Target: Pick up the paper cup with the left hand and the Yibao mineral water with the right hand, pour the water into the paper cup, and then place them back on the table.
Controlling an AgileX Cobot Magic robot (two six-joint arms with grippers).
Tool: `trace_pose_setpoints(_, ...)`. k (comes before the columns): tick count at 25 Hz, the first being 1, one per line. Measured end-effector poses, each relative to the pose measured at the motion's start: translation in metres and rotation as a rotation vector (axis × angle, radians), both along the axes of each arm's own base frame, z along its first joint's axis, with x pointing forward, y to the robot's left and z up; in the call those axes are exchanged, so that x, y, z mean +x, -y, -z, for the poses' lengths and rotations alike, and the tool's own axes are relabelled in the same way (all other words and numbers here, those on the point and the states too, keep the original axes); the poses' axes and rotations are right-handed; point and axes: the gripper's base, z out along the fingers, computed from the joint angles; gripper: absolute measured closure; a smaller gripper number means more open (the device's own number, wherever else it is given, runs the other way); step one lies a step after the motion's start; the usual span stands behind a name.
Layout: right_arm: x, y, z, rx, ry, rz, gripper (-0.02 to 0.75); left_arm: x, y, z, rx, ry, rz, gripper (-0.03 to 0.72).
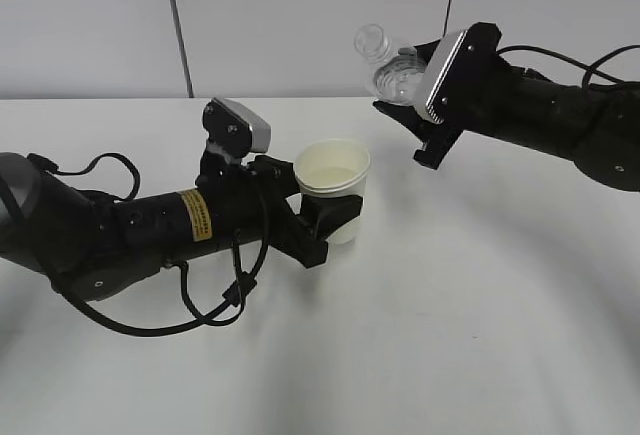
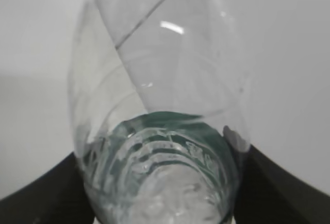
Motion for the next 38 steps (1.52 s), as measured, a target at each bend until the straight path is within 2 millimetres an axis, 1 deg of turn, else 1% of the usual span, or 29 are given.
trace_pose_setpoints(2, 0.0000, 0.0000, 0.0000, 0.000, 0.000, 0.000, 0.238, 0.0002, -0.0003, 0.0008, 0.007, -0.004, -0.004, 0.246)
trace_pose_setpoints(3, 0.0000, 0.0000, 0.0000, 0.071, -0.051, 0.014, 0.238, 0.0002, -0.0003, 0.0009, 0.008, -0.005, -0.004, 0.246)
trace_pose_setpoints(5, 0.0000, 0.0000, 0.0000, 0.071, -0.051, 0.014, 0.238, 0.0002, -0.0004, 0.0010, 0.009, -0.005, -0.004, 0.246)
trace_pose_setpoints(6, 0.0002, 0.0006, 0.0011, 0.145, -0.120, 0.038, 0.238, 0.0002, -0.0004, 0.0010, 0.009, -0.005, -0.004, 0.246)
trace_pose_setpoints(7, 0.0002, 0.0006, 0.0011, 0.145, -0.120, 0.038, 0.238, 0.0002, -0.0004, 0.0010, 0.009, -0.005, -0.004, 0.246)
trace_pose_setpoints(8, 0.0003, 0.0011, 0.0019, 0.192, -0.164, 0.054, 0.238, 0.0003, -0.0004, 0.0010, 0.009, -0.006, -0.005, 0.246)
trace_pose_setpoints(9, 0.0003, 0.0011, 0.0019, 0.192, -0.164, 0.054, 0.238, 0.0003, -0.0004, 0.0010, 0.009, -0.006, -0.005, 0.246)
trace_pose_setpoints(13, 0.0009, 0.0026, 0.0043, 0.291, -0.262, 0.101, 0.238, 0.0005, -0.0005, 0.0009, 0.008, -0.007, -0.008, 0.246)
trace_pose_setpoints(16, 0.0012, 0.0036, 0.0056, 0.331, -0.304, 0.125, 0.238, 0.0007, -0.0006, 0.0009, 0.007, -0.007, -0.011, 0.246)
trace_pose_setpoints(19, 0.0014, 0.0042, 0.0062, 0.379, -0.342, 0.145, 0.238, 0.0007, -0.0006, 0.0009, 0.007, -0.007, -0.011, 0.246)
trace_pose_setpoints(23, 0.0015, 0.0046, 0.0068, 0.395, -0.360, 0.155, 0.238, 0.0007, -0.0006, 0.0009, 0.007, -0.007, -0.011, 0.246)
trace_pose_setpoints(26, 0.0016, 0.0050, 0.0072, 0.460, -0.408, 0.177, 0.238, 0.0007, -0.0006, 0.0009, 0.007, -0.007, -0.011, 0.246)
trace_pose_setpoints(28, 0.0016, 0.0050, 0.0072, 0.460, -0.408, 0.177, 0.238, 0.0007, -0.0006, 0.0009, 0.007, -0.007, -0.011, 0.246)
trace_pose_setpoints(29, 0.0017, 0.0056, 0.0083, 0.498, -0.444, 0.197, 0.238, 0.0007, -0.0006, 0.0009, 0.007, -0.007, -0.011, 0.246)
trace_pose_setpoints(31, 0.0018, 0.0062, 0.0092, 0.517, -0.467, 0.212, 0.238, 0.0007, -0.0006, 0.0009, 0.007, -0.007, -0.011, 0.246)
trace_pose_setpoints(38, 0.0025, 0.0071, 0.0087, 0.593, -0.504, 0.239, 0.238, 0.0007, -0.0007, 0.0008, 0.007, -0.006, -0.011, 0.246)
